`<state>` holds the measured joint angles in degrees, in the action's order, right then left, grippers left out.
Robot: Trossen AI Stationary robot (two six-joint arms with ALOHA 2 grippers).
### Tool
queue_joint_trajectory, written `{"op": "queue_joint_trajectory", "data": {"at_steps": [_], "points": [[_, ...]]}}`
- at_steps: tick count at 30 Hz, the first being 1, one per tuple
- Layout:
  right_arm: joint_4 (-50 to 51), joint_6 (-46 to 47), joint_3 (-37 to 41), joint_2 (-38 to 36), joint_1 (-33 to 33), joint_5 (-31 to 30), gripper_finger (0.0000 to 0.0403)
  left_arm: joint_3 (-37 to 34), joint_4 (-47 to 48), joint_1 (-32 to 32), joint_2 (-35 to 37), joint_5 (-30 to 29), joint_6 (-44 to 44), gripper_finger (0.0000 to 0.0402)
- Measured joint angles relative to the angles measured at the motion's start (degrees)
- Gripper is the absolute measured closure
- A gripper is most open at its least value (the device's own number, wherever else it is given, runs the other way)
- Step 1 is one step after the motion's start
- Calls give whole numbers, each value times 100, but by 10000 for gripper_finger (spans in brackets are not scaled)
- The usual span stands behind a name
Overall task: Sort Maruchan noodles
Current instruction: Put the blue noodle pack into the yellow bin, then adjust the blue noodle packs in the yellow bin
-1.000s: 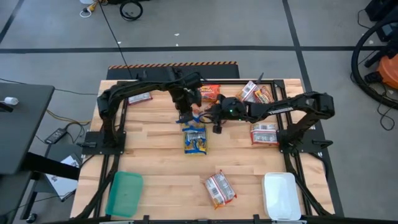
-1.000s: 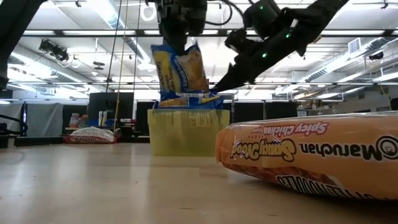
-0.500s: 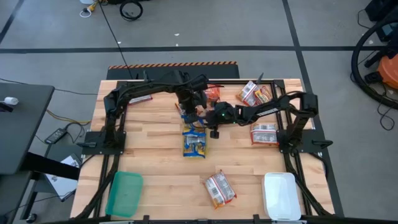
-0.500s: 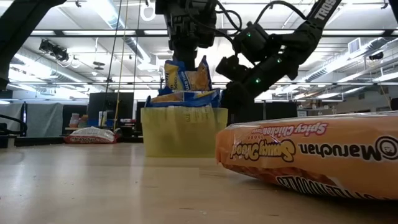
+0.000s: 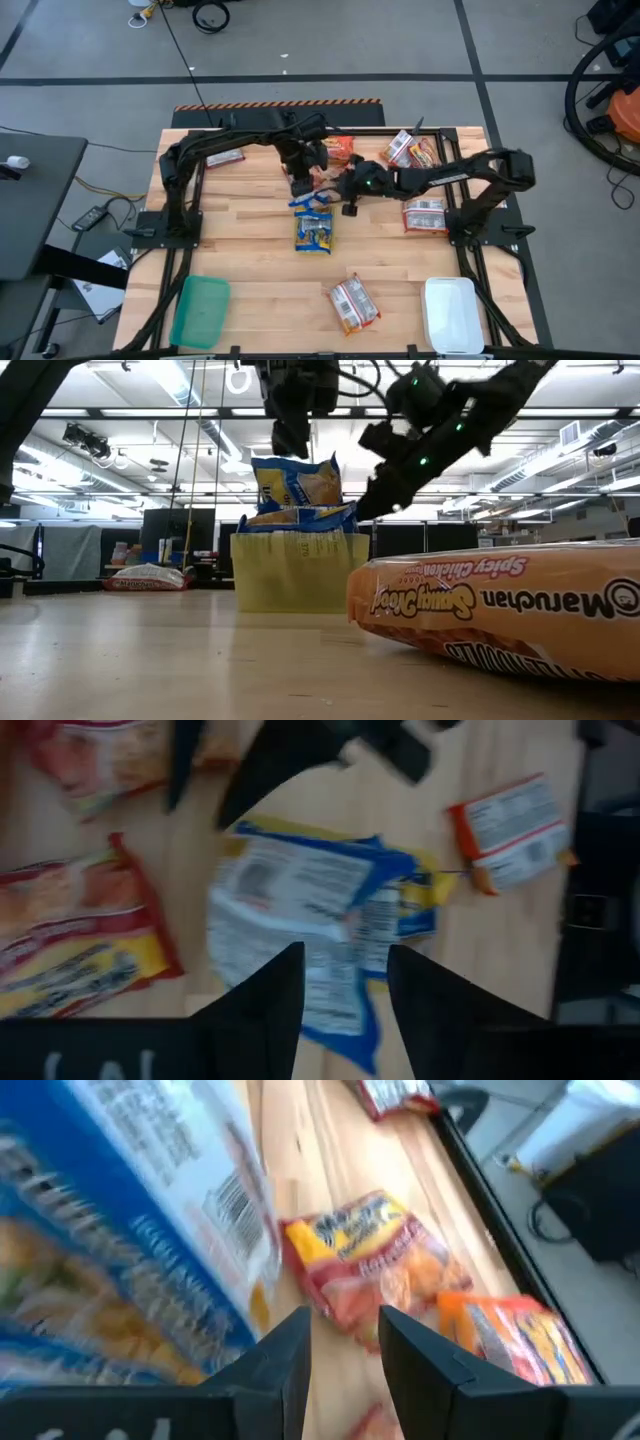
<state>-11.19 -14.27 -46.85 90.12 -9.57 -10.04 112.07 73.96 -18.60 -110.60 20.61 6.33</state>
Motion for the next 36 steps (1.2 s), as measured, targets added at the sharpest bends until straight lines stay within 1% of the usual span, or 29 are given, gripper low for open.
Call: {"op": "queue_joint_trajectory", "data": {"at_steps": [3, 7, 10, 14, 17, 19, 22, 25, 29, 32, 33, 36], "points": [[159, 178, 0, -336, 408, -92, 279, 0, 47, -45, 124, -346, -9, 257], [-21, 650, -7, -469, 1345, -37, 279, -2, 115, -73, 303, -427, -40, 259], [-383, 1101, -78, -258, 1995, -236, 279, 2, 91, -54, 465, -464, -61, 260], [-11, 1461, -530, 334, 2482, -665, 278, 0, 58, -22, 519, -535, -81, 260], [565, 1546, -979, 752, 2620, -1100, 274, -2, 105, 65, 519, -575, -157, 260], [1167, 1651, -1182, 950, 2649, -1241, 271, -2, 166, 182, 519, -696, -227, 260], [1501, 1878, -1411, 1122, 2642, -1057, 269, -11, 490, 411, 530, -1066, -272, 260], [1502, 1911, -1440, 1206, 2644, -794, 269, -14, 595, 603, 570, -1354, -369, 260], [1648, 1997, -1419, 1204, 2635, -907, 272, -39, 585, 770, 720, -1798, -496, 260], [1737, 2058, -1415, 1201, 2590, -995, 274, -526, 406, 820, 977, -2098, -653, 260], [1745, 2063, -1415, 1201, 2573, -976, 275, -786, 338, 829, 1097, -2159, -725, 260], [1741, 2120, -1415, 1199, 2528, -977, 288, -1780, -372, 827, 1641, -2303, -854, 260]]}}
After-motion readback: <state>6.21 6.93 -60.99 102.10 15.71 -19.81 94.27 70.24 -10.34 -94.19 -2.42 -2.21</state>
